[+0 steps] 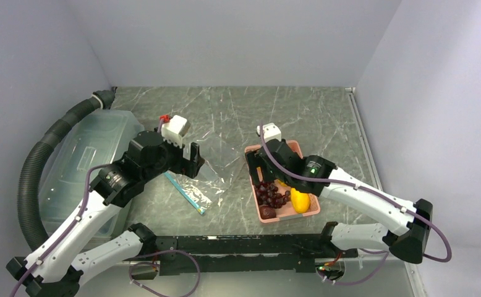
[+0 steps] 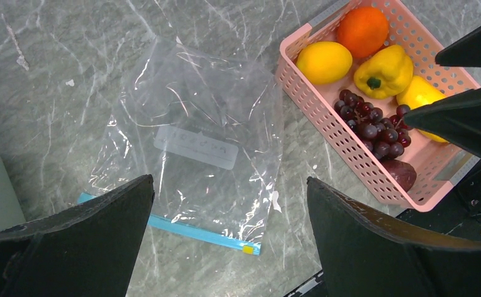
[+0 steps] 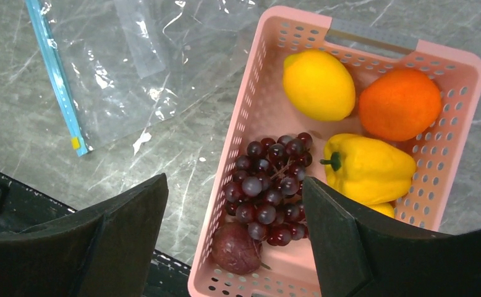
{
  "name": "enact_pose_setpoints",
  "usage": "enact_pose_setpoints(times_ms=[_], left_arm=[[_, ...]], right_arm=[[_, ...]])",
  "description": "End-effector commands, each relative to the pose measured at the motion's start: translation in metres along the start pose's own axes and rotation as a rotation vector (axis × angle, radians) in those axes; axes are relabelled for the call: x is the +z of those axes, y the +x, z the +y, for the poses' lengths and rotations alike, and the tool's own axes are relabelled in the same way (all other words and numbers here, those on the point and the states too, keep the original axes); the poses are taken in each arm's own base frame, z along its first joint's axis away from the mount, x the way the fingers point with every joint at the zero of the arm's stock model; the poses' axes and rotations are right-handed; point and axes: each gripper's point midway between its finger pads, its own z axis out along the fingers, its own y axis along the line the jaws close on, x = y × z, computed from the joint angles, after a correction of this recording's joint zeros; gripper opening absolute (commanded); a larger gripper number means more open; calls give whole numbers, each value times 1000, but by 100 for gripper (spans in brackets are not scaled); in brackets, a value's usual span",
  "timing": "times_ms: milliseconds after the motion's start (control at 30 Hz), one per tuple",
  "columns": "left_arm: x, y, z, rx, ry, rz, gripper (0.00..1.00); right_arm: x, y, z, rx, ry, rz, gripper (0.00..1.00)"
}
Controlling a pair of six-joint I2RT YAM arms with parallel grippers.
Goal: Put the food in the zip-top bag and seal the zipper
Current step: Move the bin to the center of the board.
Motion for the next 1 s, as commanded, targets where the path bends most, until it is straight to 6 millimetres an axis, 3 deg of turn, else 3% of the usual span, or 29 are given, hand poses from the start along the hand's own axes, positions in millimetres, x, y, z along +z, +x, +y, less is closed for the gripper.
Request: enact_pose_setpoints(times_ms=[0,467,967], left_arm=[[-7,-9,1,14,-3,-48,99],[-11,-11,2,15,-4,-59,99],[-13,-10,3,16,-12,-63,99]], right_arm=[[0,-11,7,56,10,-31,82],[38,22,21,88,44,99,62],[76,58,20,73,119,192,54]])
